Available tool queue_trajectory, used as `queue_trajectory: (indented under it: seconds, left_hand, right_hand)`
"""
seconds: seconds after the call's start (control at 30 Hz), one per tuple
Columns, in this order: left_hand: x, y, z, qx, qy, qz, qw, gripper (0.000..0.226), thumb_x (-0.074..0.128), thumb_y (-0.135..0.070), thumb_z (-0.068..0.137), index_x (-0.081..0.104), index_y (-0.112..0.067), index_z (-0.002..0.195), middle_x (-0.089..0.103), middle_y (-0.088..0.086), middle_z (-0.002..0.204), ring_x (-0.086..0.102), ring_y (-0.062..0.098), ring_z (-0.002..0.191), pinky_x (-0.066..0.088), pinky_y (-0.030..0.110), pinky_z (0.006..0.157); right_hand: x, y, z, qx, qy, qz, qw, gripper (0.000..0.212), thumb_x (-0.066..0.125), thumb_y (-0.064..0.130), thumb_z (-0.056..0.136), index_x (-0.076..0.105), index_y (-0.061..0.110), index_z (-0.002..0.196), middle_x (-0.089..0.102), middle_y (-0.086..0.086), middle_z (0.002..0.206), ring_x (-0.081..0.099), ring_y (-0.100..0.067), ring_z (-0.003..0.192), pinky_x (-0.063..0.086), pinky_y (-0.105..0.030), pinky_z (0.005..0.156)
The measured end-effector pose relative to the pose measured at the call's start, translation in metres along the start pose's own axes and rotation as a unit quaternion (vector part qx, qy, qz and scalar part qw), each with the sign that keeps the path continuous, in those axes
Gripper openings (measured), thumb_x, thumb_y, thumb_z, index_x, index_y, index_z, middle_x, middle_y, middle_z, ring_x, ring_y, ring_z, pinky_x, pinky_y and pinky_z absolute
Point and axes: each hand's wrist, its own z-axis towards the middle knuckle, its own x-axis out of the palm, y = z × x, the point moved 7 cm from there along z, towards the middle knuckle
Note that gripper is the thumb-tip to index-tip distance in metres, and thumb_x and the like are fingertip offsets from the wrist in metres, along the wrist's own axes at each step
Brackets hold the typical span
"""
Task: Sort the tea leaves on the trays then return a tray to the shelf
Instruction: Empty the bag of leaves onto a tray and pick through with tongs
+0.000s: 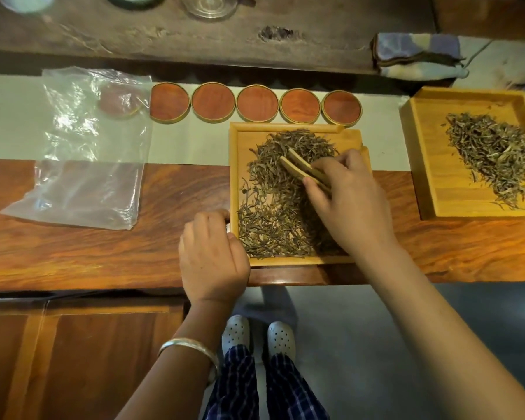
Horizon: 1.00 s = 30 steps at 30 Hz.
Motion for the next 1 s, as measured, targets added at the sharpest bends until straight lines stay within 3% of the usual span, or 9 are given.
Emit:
queue_trajectory:
  seconds: [0.2,0.37,0.53,0.8,1.0]
  left_hand:
    - [0.000,0.001,-0.001,0.000,-0.006,-0.008,1.000,0.020,0.042,-0.020,0.076,0.046,-0.016,0.095,0.047,0.006,0.086,0.036,0.021,0.075,0.023,0.035,0.065]
    - [0.000,0.001,0.001,0.007,-0.011,0.003,1.000,0.017,0.043,-0.018,0.073,0.037,-0.020,0.089,0.030,-0.006,0.082,0.023,0.011,0.072,0.013,0.028,0.063]
    - [-0.002,-0.001,0.001,0.016,-0.020,0.012,1.000,0.018,0.042,-0.017,0.073,0.039,-0.019,0.091,0.028,-0.007,0.082,0.023,0.011,0.072,0.013,0.026,0.064]
    - [-0.002,-0.003,0.000,0.021,-0.022,0.037,0.999,0.020,0.043,-0.013,0.077,0.053,-0.009,0.093,0.047,0.007,0.080,0.041,0.024,0.069,0.035,0.036,0.061]
    - [-0.005,-0.004,-0.001,0.028,-0.025,0.034,0.999,0.024,0.041,-0.015,0.079,0.056,-0.007,0.096,0.049,0.009,0.082,0.042,0.025,0.070,0.035,0.036,0.062]
  right_hand:
    - [0.013,0.014,-0.011,-0.026,0.045,-0.018,0.999,0.028,0.053,0.034,0.093,0.061,0.015,0.111,0.049,-0.007,0.105,0.057,-0.025,0.082,0.041,-0.027,0.057]
    - [0.007,0.014,-0.011,-0.012,0.011,-0.002,1.000,0.026,0.057,0.034,0.091,0.063,0.015,0.108,0.051,-0.006,0.101,0.057,-0.024,0.076,0.036,-0.025,0.054]
    - [0.016,0.026,-0.001,-0.029,0.034,-0.023,0.999,0.028,0.054,0.035,0.092,0.062,0.015,0.111,0.050,-0.006,0.101,0.056,-0.022,0.075,0.037,-0.026,0.054]
    - [0.010,0.014,-0.013,-0.017,0.028,-0.019,0.999,0.026,0.058,0.033,0.091,0.063,0.013,0.107,0.052,-0.007,0.100,0.058,-0.025,0.073,0.038,-0.024,0.050]
    - [0.018,0.027,0.010,-0.033,0.024,-0.037,0.998,0.028,0.055,0.034,0.092,0.061,0.013,0.109,0.050,-0.008,0.101,0.055,-0.024,0.077,0.035,-0.026,0.055]
